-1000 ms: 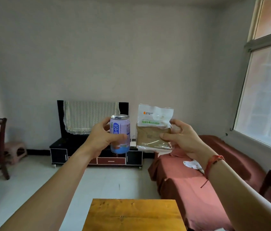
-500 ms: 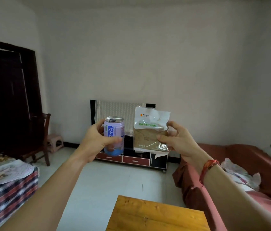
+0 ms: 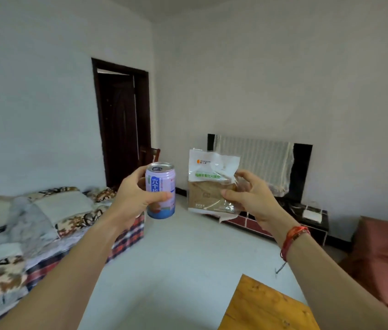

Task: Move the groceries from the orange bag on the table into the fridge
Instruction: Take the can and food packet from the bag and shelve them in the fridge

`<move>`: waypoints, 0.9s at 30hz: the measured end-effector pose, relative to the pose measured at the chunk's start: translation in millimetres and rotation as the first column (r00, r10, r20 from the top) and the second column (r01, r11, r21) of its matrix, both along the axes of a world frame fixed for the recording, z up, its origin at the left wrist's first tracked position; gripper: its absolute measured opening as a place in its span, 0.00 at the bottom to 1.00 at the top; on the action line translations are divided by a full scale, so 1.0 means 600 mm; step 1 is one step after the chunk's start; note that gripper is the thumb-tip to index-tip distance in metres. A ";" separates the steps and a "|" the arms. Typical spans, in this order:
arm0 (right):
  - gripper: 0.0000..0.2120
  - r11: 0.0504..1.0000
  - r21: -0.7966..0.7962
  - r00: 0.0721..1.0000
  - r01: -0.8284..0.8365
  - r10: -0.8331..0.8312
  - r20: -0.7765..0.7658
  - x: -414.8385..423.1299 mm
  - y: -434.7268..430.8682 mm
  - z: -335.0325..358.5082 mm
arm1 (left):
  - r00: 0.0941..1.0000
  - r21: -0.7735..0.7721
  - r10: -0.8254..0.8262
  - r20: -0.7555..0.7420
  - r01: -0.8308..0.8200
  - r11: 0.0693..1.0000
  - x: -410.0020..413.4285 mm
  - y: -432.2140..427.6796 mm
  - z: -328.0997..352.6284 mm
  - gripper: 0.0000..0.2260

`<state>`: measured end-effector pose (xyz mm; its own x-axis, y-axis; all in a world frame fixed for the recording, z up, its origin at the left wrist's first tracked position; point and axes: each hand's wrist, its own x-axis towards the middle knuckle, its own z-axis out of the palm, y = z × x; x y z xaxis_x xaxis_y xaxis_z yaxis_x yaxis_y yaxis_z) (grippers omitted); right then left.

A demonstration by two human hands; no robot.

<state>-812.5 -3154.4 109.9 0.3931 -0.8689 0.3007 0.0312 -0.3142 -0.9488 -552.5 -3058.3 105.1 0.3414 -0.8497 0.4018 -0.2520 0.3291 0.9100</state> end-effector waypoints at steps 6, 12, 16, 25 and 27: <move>0.21 0.978 0.037 0.979 -0.203 0.203 0.010 0.117 -0.039 -0.021 | 0.981 0.035 0.174 -0.089 -0.171 0.985 0.065 0.054 -0.013 0.25; 0.21 0.906 0.016 0.906 -0.422 0.422 -0.011 0.220 -0.046 -0.010 | 0.915 0.060 0.385 -0.123 -0.380 0.923 0.090 0.121 -0.026 0.26; 0.17 0.811 -0.010 0.810 -0.585 0.584 -0.059 0.290 -0.010 -0.011 | 0.841 0.065 0.524 -0.132 -0.520 0.851 0.096 0.200 -0.031 0.24; 0.18 0.552 0.041 0.545 -0.833 0.831 -0.116 0.446 0.184 -0.025 | 0.588 0.068 0.806 -0.064 -0.804 0.591 0.096 0.472 -0.035 0.24; 0.18 0.496 0.042 0.488 -0.868 0.865 -0.118 0.475 0.236 -0.028 | 0.529 0.067 0.846 -0.066 -0.844 0.533 0.086 0.531 -0.034 0.23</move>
